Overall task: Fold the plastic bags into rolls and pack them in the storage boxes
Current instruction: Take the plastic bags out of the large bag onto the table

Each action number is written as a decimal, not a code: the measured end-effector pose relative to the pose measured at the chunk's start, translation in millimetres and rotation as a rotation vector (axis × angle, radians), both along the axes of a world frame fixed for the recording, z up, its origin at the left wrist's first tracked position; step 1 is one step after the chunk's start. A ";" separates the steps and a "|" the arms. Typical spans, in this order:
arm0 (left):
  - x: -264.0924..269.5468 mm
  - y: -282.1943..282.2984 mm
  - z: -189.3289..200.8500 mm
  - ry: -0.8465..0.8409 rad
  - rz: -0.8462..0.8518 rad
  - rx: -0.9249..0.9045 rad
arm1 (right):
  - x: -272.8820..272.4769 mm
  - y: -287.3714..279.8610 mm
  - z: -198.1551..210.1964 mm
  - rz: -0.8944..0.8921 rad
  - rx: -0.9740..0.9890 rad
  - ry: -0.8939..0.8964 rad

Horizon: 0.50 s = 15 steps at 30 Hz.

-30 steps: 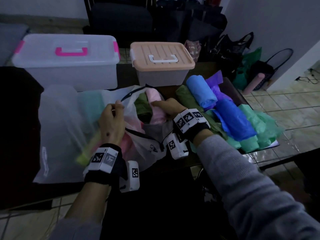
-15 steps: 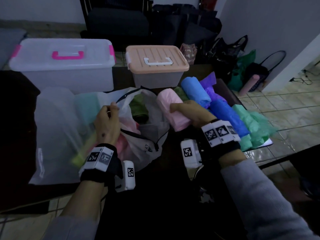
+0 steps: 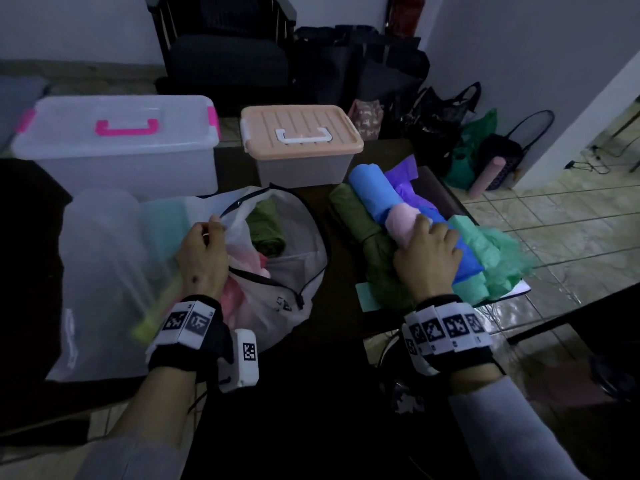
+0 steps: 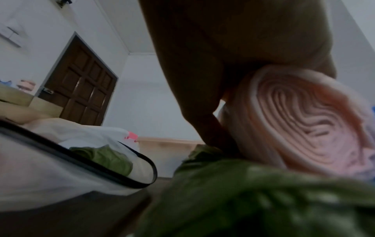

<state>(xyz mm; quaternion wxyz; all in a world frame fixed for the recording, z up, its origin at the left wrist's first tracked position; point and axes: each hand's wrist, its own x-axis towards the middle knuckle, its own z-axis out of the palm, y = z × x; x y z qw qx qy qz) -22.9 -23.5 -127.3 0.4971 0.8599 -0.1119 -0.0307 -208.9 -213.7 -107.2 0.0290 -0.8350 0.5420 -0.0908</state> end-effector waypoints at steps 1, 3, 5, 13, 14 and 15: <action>0.1 0.1 -0.1 -0.001 -0.002 0.003 | 0.8 2.2 -2.6 0.008 -0.004 0.009; -0.1 0.3 0.1 -0.004 -0.002 0.005 | 2.6 6.6 -6.0 0.028 0.018 0.022; 0.0 0.5 -0.1 -0.002 0.003 -0.001 | 3.7 8.4 -8.2 0.047 0.084 0.028; 2.5 0.8 0.9 0.045 0.033 -0.037 | 16.7 9.3 12.5 0.126 0.017 -0.271; 3.0 0.8 0.6 0.055 0.047 -0.050 | 24.0 10.3 16.4 0.181 -0.036 -0.387; 3.5 0.8 0.4 0.064 0.058 -0.063 | 32.8 12.7 21.3 0.244 -0.046 -0.479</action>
